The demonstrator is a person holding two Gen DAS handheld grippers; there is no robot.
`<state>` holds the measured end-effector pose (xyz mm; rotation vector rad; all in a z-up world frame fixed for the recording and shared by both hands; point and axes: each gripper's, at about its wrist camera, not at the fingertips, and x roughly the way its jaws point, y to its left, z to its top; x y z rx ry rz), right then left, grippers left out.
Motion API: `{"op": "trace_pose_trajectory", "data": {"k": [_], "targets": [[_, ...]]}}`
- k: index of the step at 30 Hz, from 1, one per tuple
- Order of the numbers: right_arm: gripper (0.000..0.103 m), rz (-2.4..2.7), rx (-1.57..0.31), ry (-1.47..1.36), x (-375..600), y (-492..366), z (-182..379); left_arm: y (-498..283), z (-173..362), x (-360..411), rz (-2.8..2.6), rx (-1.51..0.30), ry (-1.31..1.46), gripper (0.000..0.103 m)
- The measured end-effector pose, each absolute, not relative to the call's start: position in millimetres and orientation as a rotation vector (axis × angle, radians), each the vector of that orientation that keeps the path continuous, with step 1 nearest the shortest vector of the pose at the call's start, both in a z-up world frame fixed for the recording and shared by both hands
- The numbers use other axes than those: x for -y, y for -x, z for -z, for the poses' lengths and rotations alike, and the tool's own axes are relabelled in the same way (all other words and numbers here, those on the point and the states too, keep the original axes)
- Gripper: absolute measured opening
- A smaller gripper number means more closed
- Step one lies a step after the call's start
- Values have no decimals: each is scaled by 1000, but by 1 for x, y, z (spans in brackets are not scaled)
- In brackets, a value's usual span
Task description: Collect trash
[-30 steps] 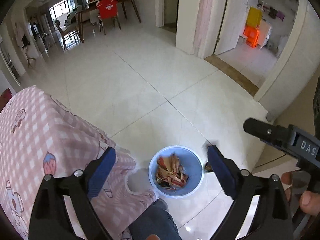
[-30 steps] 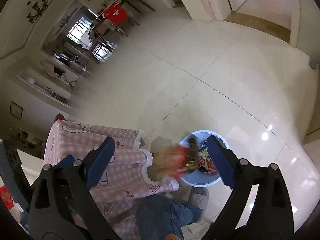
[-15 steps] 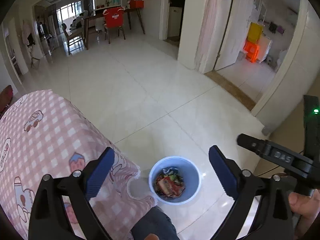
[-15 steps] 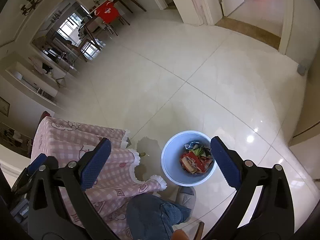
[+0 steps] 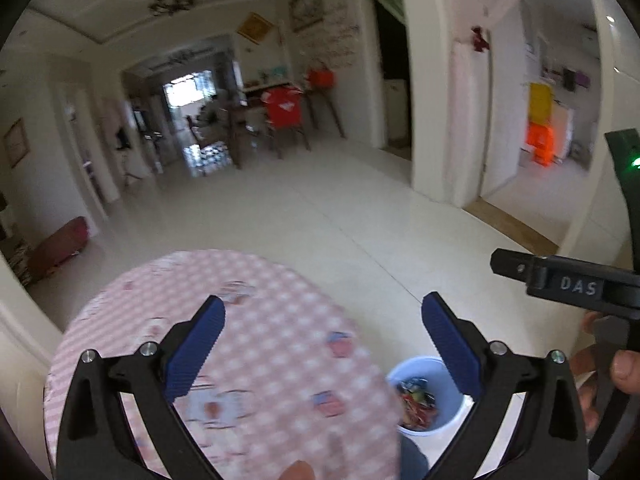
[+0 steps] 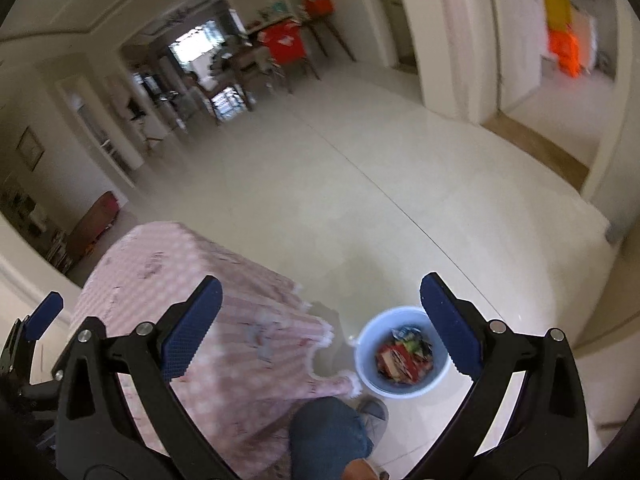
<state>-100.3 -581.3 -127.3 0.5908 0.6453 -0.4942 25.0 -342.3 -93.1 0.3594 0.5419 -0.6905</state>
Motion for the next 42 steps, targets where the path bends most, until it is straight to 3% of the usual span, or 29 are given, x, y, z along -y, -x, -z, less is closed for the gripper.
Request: {"op": "trace_pose_trajectory", "data": {"k": [13,22,32,42], "targets": [[97,319,-562,-347,445,37,45,-59,20,197,376,-493,-207,97],[97,210,-477,-171,348,12,1,-46,-32,112,162,-359,-128,98],[97,208,-364,-97,301,20,-35,-17,-65,75,86,-235,-106,99],[97,185,-296,-76,286,34,-56,-1,-84,54,68,-232,-34,99]]}}
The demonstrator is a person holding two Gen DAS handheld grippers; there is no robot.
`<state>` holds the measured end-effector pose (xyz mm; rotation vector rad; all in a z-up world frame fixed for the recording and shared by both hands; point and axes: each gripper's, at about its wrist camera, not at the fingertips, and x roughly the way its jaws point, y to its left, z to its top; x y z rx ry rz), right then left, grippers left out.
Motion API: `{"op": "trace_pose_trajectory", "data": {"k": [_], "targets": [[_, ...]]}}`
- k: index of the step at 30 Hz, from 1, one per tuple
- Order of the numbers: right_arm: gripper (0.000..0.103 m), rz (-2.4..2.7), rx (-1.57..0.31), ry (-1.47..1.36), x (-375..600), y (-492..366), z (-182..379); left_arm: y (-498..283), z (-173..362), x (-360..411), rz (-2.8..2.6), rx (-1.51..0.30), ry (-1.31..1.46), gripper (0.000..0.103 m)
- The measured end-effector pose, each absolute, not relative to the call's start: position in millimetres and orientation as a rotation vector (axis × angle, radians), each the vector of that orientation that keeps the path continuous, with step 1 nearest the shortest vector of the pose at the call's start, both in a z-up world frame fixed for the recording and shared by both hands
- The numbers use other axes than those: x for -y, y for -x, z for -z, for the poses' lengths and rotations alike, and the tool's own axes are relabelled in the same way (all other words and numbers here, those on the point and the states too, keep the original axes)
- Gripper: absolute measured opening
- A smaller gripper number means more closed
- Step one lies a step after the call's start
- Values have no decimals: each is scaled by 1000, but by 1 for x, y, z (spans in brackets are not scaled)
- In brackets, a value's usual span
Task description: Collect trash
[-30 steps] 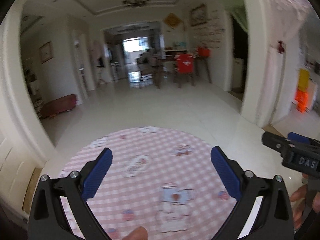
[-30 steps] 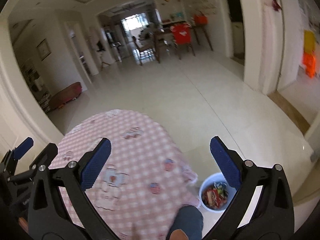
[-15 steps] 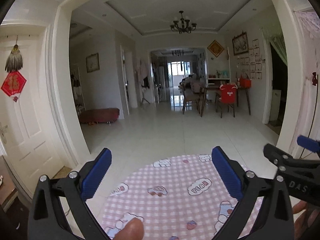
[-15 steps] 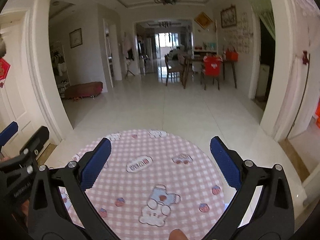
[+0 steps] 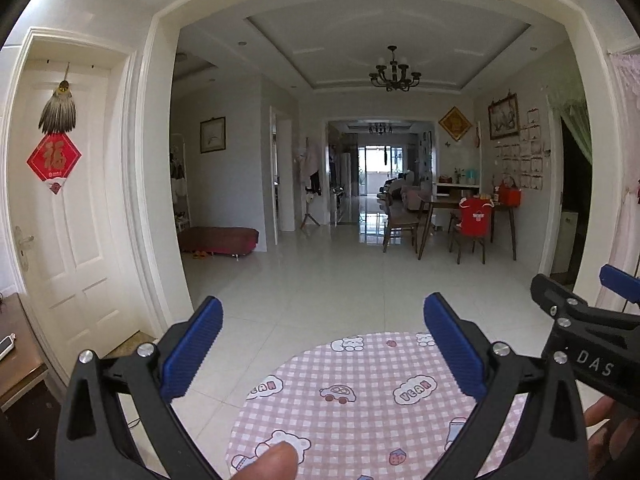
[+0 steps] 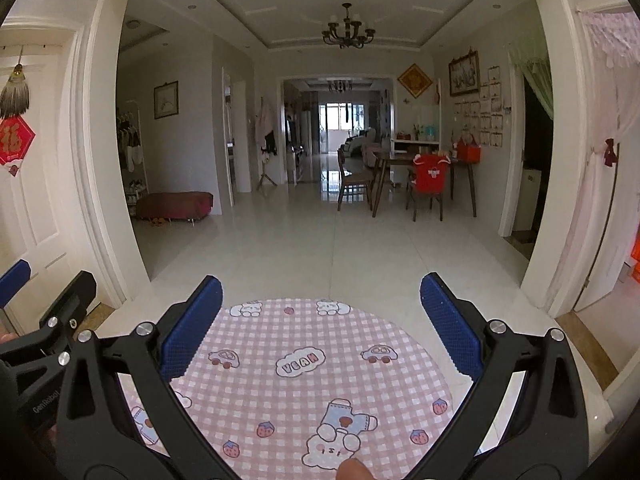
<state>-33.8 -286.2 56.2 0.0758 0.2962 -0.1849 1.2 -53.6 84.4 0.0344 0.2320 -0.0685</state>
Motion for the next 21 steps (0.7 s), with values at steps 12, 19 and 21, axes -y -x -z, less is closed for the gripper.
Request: {"op": "trace_pose_trajectory", "data": {"k": [12,19,21], "targets": [[97,166,-274,-65,278,43,-59,-1,-83,48,103,-244,13,99],[97,156,-271,-63,274,47,-60,-1,-83,46,76,-241,11,99],[97,155,-271,-62,273,47,-61,0,-84,46,73,-239,11,99]]}}
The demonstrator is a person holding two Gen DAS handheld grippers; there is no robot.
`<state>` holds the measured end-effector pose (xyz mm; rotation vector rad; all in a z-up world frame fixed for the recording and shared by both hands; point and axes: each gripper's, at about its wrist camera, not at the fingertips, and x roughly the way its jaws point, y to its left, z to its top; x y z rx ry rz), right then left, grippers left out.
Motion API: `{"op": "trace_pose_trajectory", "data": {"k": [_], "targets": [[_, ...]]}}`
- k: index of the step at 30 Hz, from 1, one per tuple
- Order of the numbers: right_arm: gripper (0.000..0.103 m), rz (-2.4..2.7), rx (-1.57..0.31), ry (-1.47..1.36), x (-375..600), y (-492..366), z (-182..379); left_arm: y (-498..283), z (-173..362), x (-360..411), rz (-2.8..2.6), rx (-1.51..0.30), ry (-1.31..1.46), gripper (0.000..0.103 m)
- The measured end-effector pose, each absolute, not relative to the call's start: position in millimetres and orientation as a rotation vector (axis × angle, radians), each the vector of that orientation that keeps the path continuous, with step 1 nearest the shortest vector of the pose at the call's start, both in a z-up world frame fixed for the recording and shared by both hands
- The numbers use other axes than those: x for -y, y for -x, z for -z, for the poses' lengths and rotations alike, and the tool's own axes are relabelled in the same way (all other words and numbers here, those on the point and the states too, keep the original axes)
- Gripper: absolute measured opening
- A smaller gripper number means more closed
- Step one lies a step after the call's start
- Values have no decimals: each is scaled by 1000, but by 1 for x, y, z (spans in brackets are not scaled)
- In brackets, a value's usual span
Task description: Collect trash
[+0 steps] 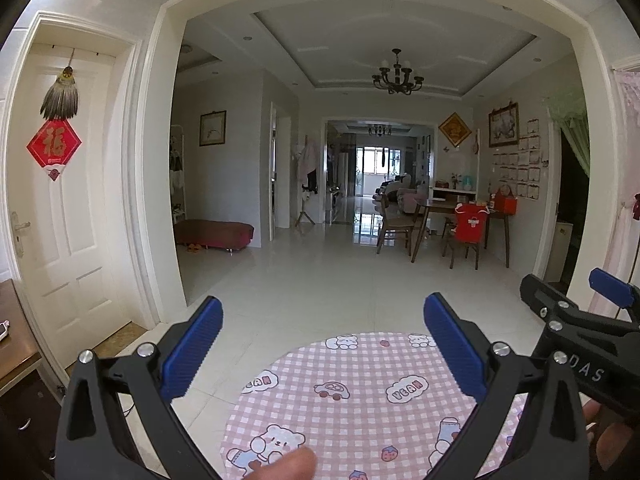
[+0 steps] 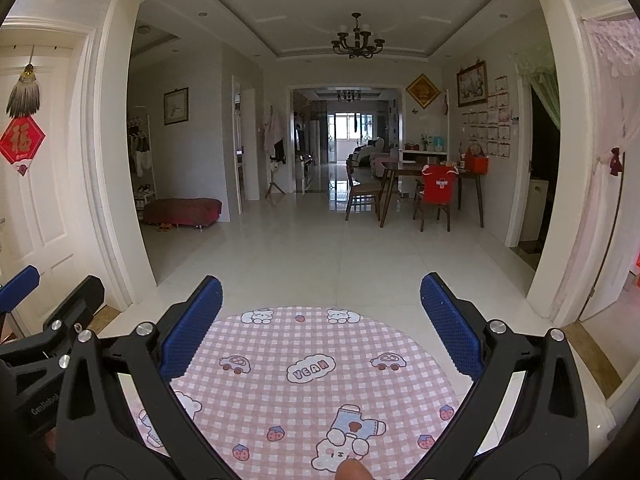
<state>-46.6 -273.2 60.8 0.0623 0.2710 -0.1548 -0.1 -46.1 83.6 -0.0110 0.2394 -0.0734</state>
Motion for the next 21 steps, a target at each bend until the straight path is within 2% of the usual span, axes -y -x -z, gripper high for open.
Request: {"op": "trace_pose_trajectory", "data": {"k": [21], "targets": [[97,141,-266,-66,265,44,-68,4,-86,46,62,-228,19,99]]}}
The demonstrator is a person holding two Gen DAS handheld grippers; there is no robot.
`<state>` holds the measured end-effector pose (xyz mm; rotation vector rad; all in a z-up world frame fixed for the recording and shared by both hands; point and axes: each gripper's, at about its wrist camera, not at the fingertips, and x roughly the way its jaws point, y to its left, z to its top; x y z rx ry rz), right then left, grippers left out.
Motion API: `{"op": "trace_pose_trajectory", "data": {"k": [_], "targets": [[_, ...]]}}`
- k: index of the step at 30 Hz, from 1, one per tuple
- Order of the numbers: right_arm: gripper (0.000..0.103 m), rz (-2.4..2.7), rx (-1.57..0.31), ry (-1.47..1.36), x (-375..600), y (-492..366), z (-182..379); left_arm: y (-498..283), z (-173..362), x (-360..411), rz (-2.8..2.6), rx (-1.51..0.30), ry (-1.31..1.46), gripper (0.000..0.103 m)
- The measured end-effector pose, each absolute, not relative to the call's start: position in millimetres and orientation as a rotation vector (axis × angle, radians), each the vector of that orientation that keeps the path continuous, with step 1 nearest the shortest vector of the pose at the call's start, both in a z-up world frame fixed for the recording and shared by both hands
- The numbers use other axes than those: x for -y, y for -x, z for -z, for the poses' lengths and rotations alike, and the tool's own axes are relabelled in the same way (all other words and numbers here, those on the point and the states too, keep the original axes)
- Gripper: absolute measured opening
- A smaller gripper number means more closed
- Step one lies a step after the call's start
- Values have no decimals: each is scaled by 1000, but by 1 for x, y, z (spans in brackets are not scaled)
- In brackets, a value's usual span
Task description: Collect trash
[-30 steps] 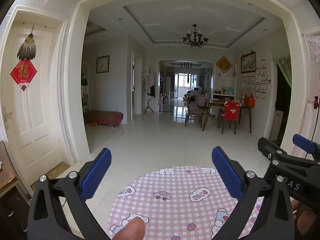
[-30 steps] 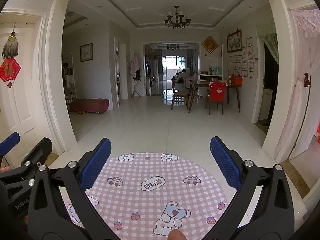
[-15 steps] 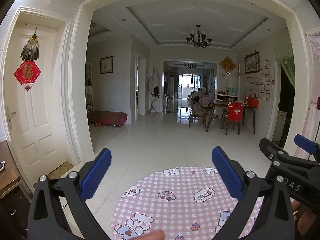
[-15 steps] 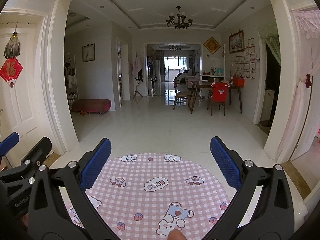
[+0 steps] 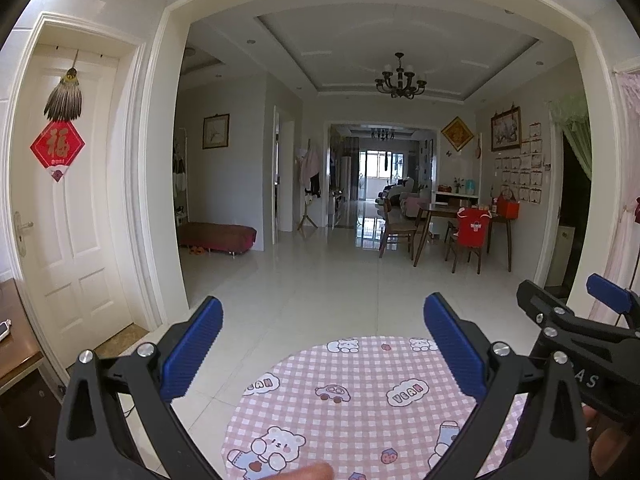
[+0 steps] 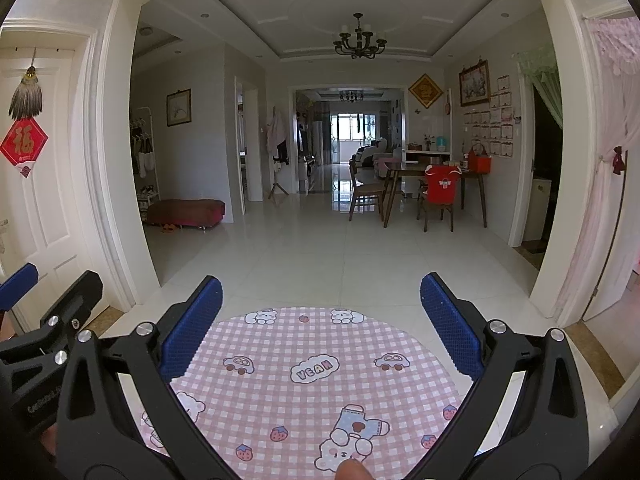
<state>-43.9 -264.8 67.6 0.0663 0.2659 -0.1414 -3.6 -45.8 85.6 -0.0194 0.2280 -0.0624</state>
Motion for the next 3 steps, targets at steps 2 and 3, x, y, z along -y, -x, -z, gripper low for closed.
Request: {"op": "trace_pose_trajectory", "data": {"k": [2,3], "targets": [[97,142,-264,-68,264,43,-69,3,-85,46,57,-230,17,99],[97,142,-264,-68,264,43,-69,2,-85,46,56,-231,17,99]]}}
